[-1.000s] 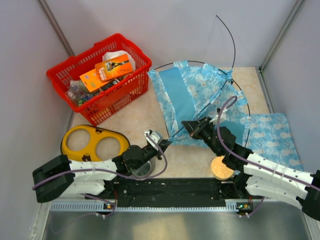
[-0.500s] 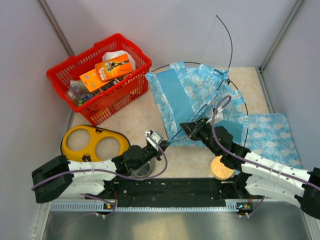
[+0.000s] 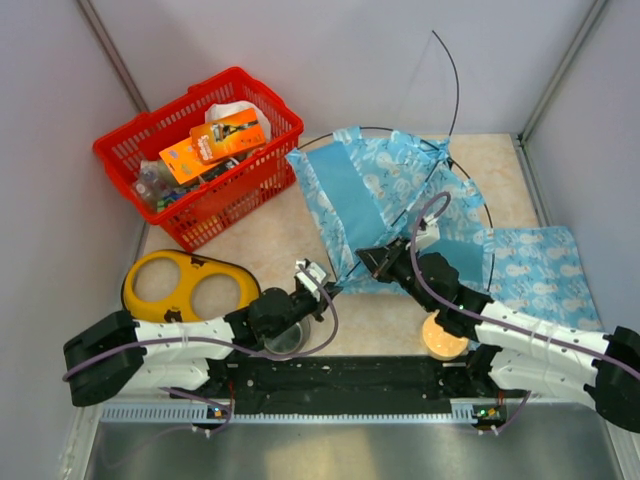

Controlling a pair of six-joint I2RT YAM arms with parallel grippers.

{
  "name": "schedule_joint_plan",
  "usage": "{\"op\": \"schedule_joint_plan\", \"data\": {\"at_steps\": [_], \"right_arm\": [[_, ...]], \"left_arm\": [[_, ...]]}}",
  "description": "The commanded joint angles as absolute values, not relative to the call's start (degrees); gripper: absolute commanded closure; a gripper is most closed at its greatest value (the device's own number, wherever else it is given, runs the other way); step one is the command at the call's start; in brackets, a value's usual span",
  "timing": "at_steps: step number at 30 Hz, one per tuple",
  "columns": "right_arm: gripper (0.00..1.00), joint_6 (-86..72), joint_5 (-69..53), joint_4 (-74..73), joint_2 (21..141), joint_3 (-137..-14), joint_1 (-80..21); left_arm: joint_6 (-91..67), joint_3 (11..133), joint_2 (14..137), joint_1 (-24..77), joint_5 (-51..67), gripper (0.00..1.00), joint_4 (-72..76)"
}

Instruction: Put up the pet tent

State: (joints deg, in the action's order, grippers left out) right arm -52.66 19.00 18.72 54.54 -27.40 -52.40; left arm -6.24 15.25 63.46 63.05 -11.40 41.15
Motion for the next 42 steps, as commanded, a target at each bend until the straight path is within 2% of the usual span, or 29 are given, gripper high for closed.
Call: {"op": "schedule_joint_plan", "data": {"at_steps": [1, 7, 17, 25, 31, 34, 42], "right_arm": [[1.00, -49.22, 21.90, 27.77, 54.76, -28.39, -50.89], [1.00, -47.46, 20.65, 27.78, 54.84, -27.95, -52.99], [1.00, -44.65, 27.24, 27.07, 58.53, -25.66, -54.49], [1.00, -43.68, 26.63, 31.55, 63.01, -24.08, -55.55], [1.00, -44.38, 26.37, 35.68, 66.44, -21.89, -56.42], [1.00, -44.91, 26.89, 36.30, 67.94, -21.62, -57.30], [1.00, -47.46, 28.30, 33.05, 69.52, -24.25, -58.62]], "left_arm": [[-8.26, 18.63, 62.58, 63.63, -9.58, 1.00, 36.04], [-9.58, 20.13, 62.93, 63.63, -9.40, 1.00, 33.58], [-12.39, 21.09, 62.40, 63.55, -8.53, 1.00, 30.15], [-15.38, 18.02, 62.40, 63.63, -6.07, 0.73, 31.99], [-16.08, 16.35, 62.75, 63.63, -8.52, 0.67, 33.75], [-16.61, 16.00, 63.54, 63.63, -8.62, 0.59, 34.54], [-17.75, 16.17, 69.87, 63.63, -5.71, 0.57, 38.49]]}}
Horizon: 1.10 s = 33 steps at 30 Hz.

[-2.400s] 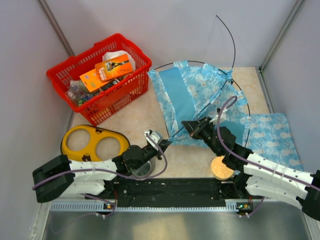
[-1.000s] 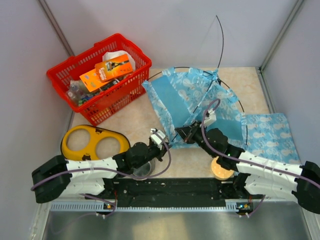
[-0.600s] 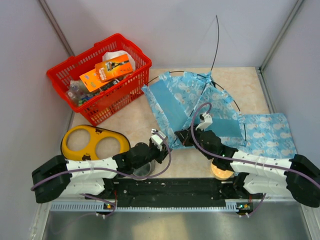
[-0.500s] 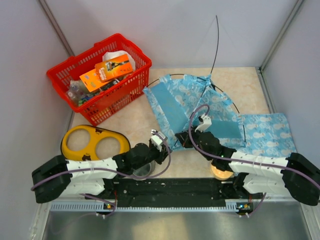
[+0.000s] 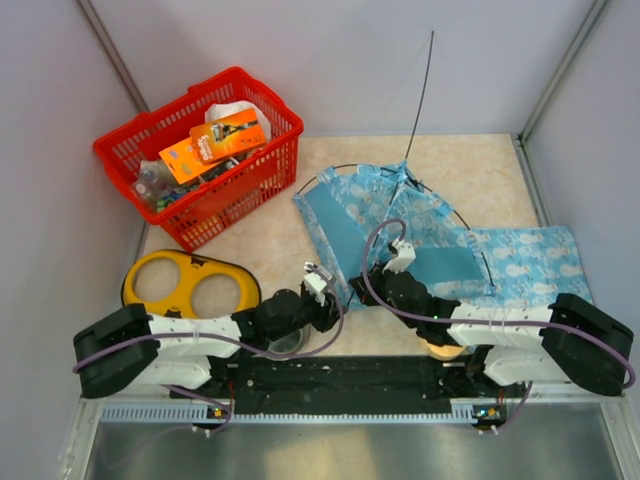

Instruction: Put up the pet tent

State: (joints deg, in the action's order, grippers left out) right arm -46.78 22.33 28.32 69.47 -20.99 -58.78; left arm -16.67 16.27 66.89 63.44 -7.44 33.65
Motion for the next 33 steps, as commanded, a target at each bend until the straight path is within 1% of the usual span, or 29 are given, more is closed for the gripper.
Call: {"op": "schedule_joint_plan", "data": {"at_steps": [1, 3, 9, 14, 17, 18, 19, 21, 24, 25, 33], "right_arm": [[1.00, -47.55, 28.21, 32.70, 69.61, -24.43, -58.62], [1.00, -47.64, 28.56, 32.35, 69.70, -24.70, -58.71], [1.00, -47.99, 28.65, 32.08, 69.78, -24.70, -58.71], [1.00, -48.25, 28.74, 31.90, 70.13, -24.78, -58.71], [1.00, -48.43, 28.74, 31.82, 70.40, -24.96, -58.62], [1.00, -48.51, 28.83, 31.82, 70.49, -25.05, -58.71], [1.00, -48.52, 28.83, 31.82, 70.40, -24.96, -58.62], [1.00, -48.60, 28.74, 31.64, 70.31, -24.87, -58.62], [1.00, -48.69, 28.83, 31.64, 70.22, -24.79, -58.71], [1.00, -48.69, 28.74, 31.73, 70.22, -24.61, -58.62], [1.00, -48.08, 28.74, 31.38, 71.10, -24.61, -58.62]], "left_arm": [[-17.84, 16.17, 70.66, 63.63, -5.63, 0.59, 38.76], [-17.84, 16.26, 71.98, 63.72, -5.45, 0.62, 39.29], [-17.75, 16.61, 73.30, 63.90, -6.86, 0.62, 40.60], [-17.49, 17.40, 74.35, 63.90, -6.15, 0.55, 41.66], [-17.40, 17.93, 75.67, 63.98, -6.06, 0.55, 42.01], [-17.40, 18.10, 76.02, 64.07, -6.15, 0.58, 42.10], [-17.49, 18.19, 76.29, 64.16, -6.50, 0.62, 41.93], [-17.58, 18.28, 76.38, 64.25, -7.29, 0.74, 41.84], [-17.75, 18.37, 75.76, 64.34, -8.17, 0.98, 41.57], [-17.75, 18.46, 75.50, 64.42, -8.26, 1.00, 41.31], [-17.67, 19.07, 72.52, 64.51, -9.31, 1.00, 39.91]]}}
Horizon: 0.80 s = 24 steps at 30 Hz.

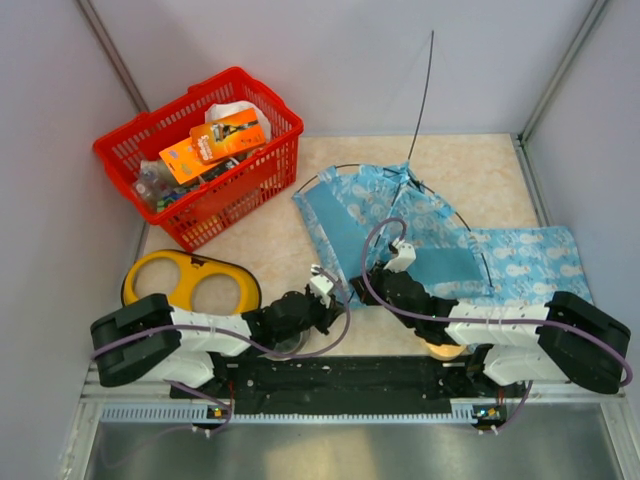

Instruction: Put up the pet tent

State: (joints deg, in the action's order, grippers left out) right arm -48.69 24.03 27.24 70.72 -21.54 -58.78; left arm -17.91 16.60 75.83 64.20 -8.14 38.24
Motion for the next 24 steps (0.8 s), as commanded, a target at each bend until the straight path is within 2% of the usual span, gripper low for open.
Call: {"op": "schedule_joint_plan", "data": {"at_steps": [1, 9, 24], "right_arm": [[1.00, -47.90, 28.91, 31.46, 71.36, -24.61, -58.62], [1.00, -45.62, 30.76, 31.73, 71.98, -24.61, -59.15], [1.00, -46.93, 30.15, 31.38, 73.57, -25.75, -62.49]], "left_arm": [[-17.58, 19.51, 71.55, 64.51, -9.66, 1.00, 38.77], [-15.47, 22.06, 64.69, 64.60, -13.18, 1.00, 33.40], [-13.54, 24.70, 64.87, 64.60, -17.14, 1.00, 38.58]]}}
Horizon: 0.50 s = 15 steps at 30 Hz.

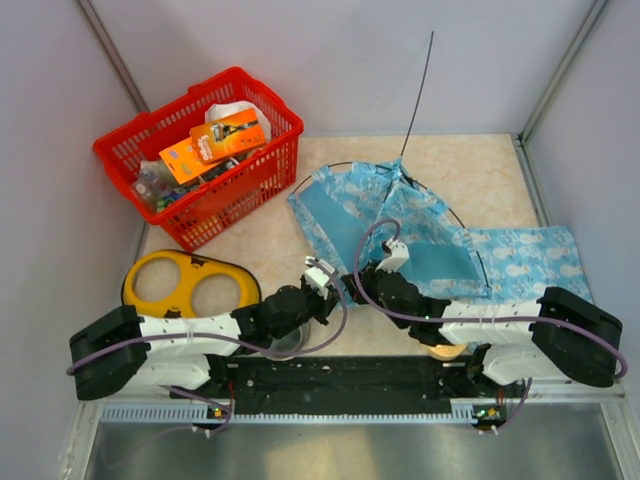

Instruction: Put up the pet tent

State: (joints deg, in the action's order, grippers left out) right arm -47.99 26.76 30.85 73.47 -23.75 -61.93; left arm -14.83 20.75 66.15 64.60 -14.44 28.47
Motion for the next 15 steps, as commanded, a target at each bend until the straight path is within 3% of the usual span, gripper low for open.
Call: {"op": "schedule_joint_plan", "data": {"at_steps": [1, 6, 7, 9, 11, 13, 15], "right_arm": [[1.00, -47.54, 30.06, 30.59, 73.30, -26.10, -62.58], [1.00, -51.15, 29.80, 20.15, 69.44, -29.61, -62.49], [0.96, -52.11, 30.06, 16.47, 68.04, -30.84, -62.58], [0.77, -53.17, 30.32, 9.70, 65.49, -33.12, -62.58], [0.55, -54.57, 31.37, 1.11, 62.59, -35.23, -62.49], [0.41, -55.28, 32.25, -5.51, 60.65, -36.82, -62.49], [0.34, -55.90, 32.43, -9.74, 58.81, -37.35, -62.49]], "left_arm": [[-13.36, 24.52, 64.60, 64.60, -17.23, 1.00, 38.93], [-13.53, 23.56, 63.20, 64.60, -17.49, 1.00, 36.39], [-13.88, 22.95, 62.76, 64.60, -17.58, 1.00, 36.13], [-14.41, 21.63, 61.62, 64.60, -17.93, 0.99, 35.95], [-14.94, 20.31, 60.48, 64.60, -17.93, 0.89, 36.21], [-15.47, 19.16, 59.68, 64.60, -17.76, 0.79, 36.65], [-15.56, 18.28, 58.98, 64.60, -17.75, 0.75, 36.74]]}}
